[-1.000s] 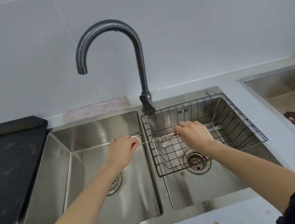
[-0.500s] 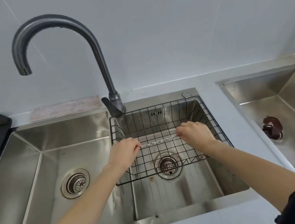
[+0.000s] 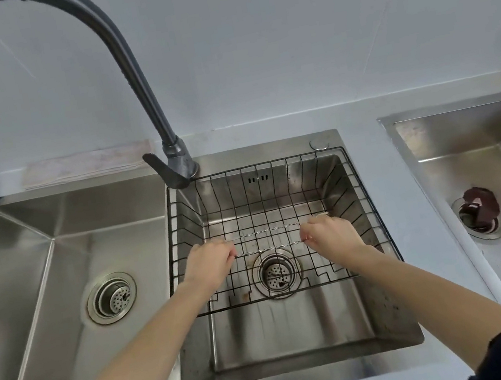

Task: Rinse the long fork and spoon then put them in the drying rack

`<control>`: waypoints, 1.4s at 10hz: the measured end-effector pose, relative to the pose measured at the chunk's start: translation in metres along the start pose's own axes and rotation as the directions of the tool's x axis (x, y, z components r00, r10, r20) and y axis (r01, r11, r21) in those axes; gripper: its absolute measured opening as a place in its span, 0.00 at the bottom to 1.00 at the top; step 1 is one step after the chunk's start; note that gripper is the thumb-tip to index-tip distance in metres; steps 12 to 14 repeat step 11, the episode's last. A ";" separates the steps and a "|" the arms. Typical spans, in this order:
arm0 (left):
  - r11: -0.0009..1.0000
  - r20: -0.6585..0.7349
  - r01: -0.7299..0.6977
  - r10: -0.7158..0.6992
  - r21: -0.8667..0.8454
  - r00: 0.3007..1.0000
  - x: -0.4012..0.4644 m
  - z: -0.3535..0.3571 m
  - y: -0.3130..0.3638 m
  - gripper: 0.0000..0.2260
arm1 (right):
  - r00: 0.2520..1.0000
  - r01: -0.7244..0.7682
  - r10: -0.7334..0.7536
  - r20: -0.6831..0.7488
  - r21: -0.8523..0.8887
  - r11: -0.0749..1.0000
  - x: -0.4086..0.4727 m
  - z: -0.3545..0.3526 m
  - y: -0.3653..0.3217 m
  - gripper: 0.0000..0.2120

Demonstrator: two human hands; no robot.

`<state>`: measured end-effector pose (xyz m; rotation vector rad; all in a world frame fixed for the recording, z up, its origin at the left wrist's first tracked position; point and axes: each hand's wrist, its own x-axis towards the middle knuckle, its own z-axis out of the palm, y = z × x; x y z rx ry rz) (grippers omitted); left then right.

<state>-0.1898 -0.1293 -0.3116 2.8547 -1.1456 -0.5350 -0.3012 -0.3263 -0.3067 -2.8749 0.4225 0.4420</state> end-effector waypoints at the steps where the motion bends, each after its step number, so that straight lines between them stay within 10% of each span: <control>1: 1.000 0.044 0.006 -0.007 0.022 0.999 0.008 0.008 0.001 0.11 | 0.999 -0.015 0.014 0.048 0.015 1.000 0.004 0.007 0.003 0.11; 14: 0.999 0.021 0.002 -0.001 -0.034 1.000 0.003 0.002 -0.005 0.11 | 0.992 -0.094 0.093 0.083 0.006 0.996 0.005 -0.005 -0.011 0.12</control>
